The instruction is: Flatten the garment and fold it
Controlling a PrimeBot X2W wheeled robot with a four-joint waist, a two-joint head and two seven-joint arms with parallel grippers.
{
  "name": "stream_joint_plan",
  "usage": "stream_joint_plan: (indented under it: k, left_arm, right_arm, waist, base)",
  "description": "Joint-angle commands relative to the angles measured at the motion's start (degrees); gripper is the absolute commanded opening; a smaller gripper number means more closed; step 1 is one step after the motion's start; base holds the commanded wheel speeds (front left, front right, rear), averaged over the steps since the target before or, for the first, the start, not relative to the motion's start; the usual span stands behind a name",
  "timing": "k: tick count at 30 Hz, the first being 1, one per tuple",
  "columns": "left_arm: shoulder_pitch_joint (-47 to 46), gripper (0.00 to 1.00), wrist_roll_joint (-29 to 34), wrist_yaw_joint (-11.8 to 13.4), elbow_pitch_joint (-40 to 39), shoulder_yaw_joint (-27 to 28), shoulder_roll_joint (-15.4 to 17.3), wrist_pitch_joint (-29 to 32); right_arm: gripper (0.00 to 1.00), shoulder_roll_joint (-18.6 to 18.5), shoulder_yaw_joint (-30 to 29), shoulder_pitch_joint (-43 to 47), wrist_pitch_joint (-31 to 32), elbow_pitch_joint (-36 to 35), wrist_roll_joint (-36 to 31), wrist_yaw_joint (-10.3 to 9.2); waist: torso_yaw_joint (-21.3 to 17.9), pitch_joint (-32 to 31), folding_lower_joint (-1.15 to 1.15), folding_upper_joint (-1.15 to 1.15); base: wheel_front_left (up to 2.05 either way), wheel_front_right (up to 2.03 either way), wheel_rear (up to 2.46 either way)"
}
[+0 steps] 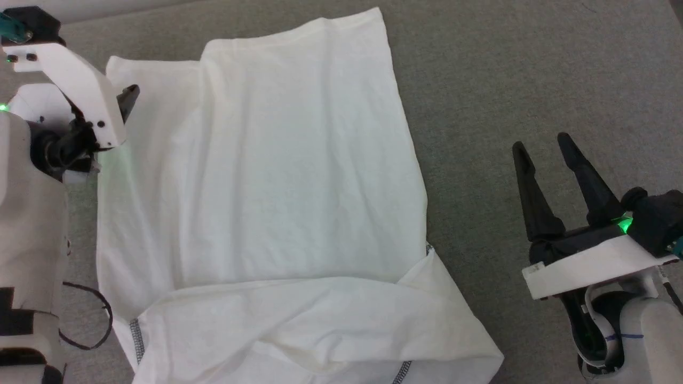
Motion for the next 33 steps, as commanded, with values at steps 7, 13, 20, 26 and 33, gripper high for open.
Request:
stream_joint_plan:
  k: [7, 13, 20, 26, 33]
  left_arm:
    - [-2.70, 1.00, 1.86, 0.51, 4.91, -2.56, 1.59, 3.37]
    - [-2.11, 0.49, 4.11, 0.67, 9.83, -6.45, 1.06, 8.76]
    - [-0.91, 0.00, 4.87, 2.05, 10.62, -7.16, 0.87, 4.65]
    - [0.74, 0.00, 4.86, 2.52, 8.92, -6.31, 0.74, -7.09]
    - [-1.39, 0.00, 5.17, 1.69, 5.67, -6.99, -1.31, -17.56]
  right_arm:
    - [1.00, 0.10, 1.55, -1.61, -0.83, 1.65, 1.03, -0.05]
    - [1.00, -0.51, 2.22, -1.93, -0.82, 2.46, 1.97, -0.05]
    - [1.00, -1.61, 2.99, -1.95, 0.12, 3.14, 3.22, -0.05]
    - [1.00, -2.68, 1.55, -2.52, 1.58, 4.57, 6.08, -0.05]
    - [1.00, -5.28, 1.53, -12.52, 5.34, 12.79, 10.49, -0.05]
  waist:
    - [-4.53, 4.39, 0.00, 0.00]
    - [-4.57, 4.00, 0.00, 0.00]
    - [-3.98, 1.93, 0.00, 0.00]
    - [-1.76, -1.55, 0.00, 0.00]
    - [3.00, -1.48, 0.00, 0.00]
  base:
    - [0.00, 0.00, 0.00]
    - [0.00, 0.00, 0.00]
    - [0.00, 0.00, 0.00]
    - [0.00, 0.00, 0.00]
    - [0.00, 0.00, 0.00]
